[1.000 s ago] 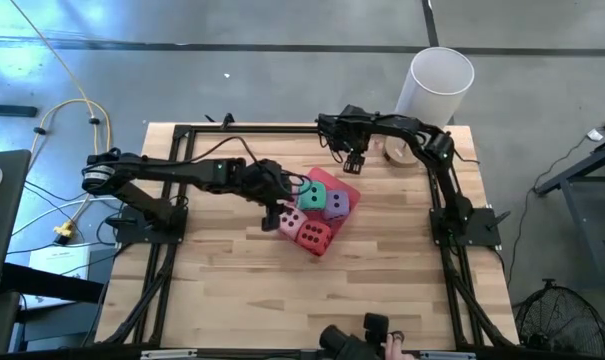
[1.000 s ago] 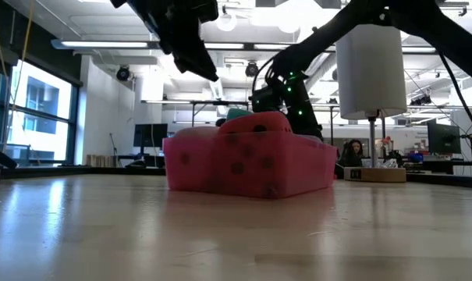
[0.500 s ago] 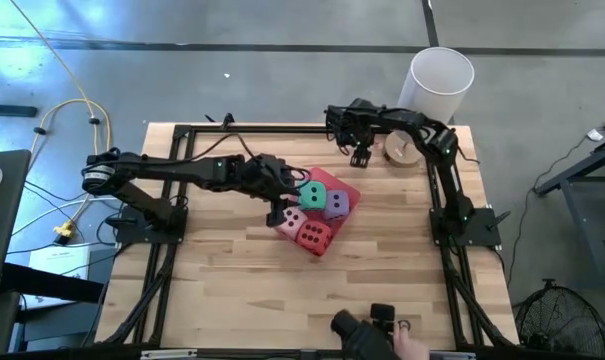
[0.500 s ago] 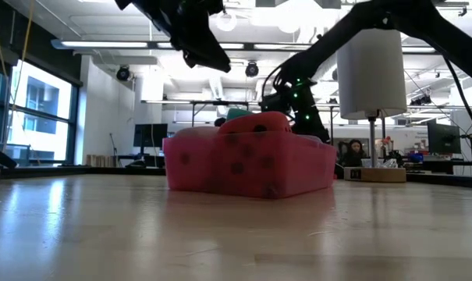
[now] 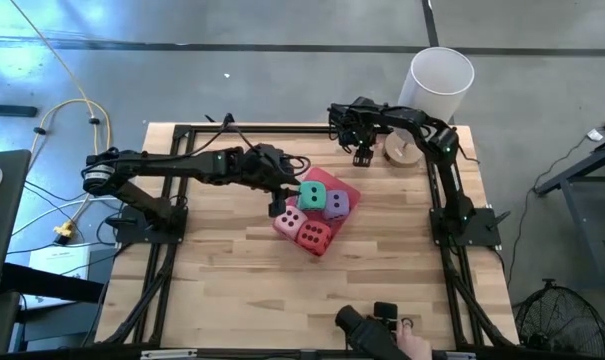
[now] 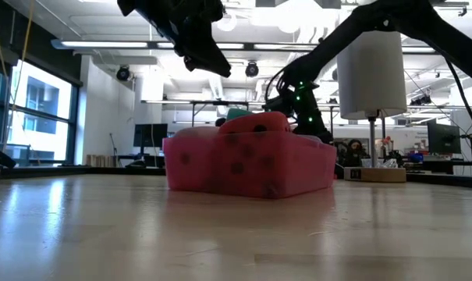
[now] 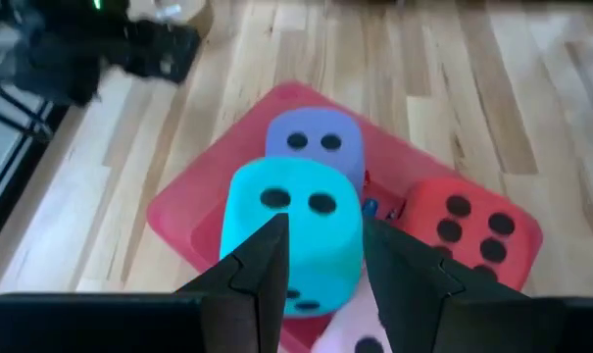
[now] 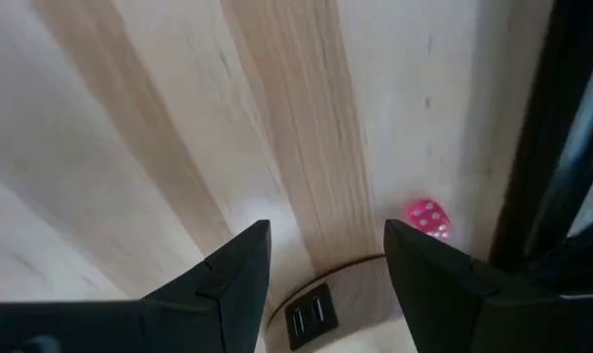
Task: Pick & Place Dice
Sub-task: Put the small pink die into the red bin
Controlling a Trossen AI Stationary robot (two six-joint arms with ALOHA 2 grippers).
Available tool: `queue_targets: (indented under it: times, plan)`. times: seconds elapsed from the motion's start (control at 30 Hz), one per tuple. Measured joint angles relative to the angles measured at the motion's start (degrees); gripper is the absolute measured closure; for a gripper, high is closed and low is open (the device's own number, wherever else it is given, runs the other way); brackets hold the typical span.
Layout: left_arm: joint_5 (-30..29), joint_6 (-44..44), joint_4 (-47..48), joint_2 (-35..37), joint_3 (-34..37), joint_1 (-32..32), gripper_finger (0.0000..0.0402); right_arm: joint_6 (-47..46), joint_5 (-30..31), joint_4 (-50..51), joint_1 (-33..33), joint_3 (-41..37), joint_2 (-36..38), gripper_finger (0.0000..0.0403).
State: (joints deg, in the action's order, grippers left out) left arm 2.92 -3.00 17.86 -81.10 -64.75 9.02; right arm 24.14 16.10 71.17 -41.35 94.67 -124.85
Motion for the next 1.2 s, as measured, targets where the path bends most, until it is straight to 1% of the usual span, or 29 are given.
queue_targets:
  times: [0.13, 0.3, 0.53, 0.67, 0.83, 1.0, 1.2]
  plan:
    - [0.02, -0.03, -1.99, 0.0, 0.0, -0.02, 0.0275, -0.36, 0.65, 0.72, -0.81, -0.04, -2.54, 0.0211]
    - [0.02, -0.03, -1.91, 0.0, 0.0, -0.02, 0.0275, 1.53, 5.11, 0.73, -0.76, 0.04, -3.96, 0.0211]
    - [0.04, -0.05, -1.95, 0.0, 0.0, -0.11, 0.0275, 7.31, 9.85, -2.45, -1.54, -0.02, -3.99, 0.0211]
    - [0.19, -0.35, -2.05, 0.0, 0.0, -0.04, 0.0275, 7.78, 11.55, -6.09, -2.36, -0.01, -3.99, 0.0211]
    - [0.19, -1.85, -2.13, 0.0, 0.02, -0.02, 0.0275, 7.63, 13.01, -6.28, -2.47, -0.02, -3.99, 0.0211]
    - [0.15, -2.2, -2.42, 0.0, 0.02, -0.02, 0.0275, 6.25, 12.99, -6.33, -3.06, -0.02, -4.01, 0.0211]
    - [0.0, -2.22, -2.48, 0.0, 0.02, -0.02, 0.0275, 3.65, 6.44, -6.8, -6.04, 0.17, -3.79, 0.0211]
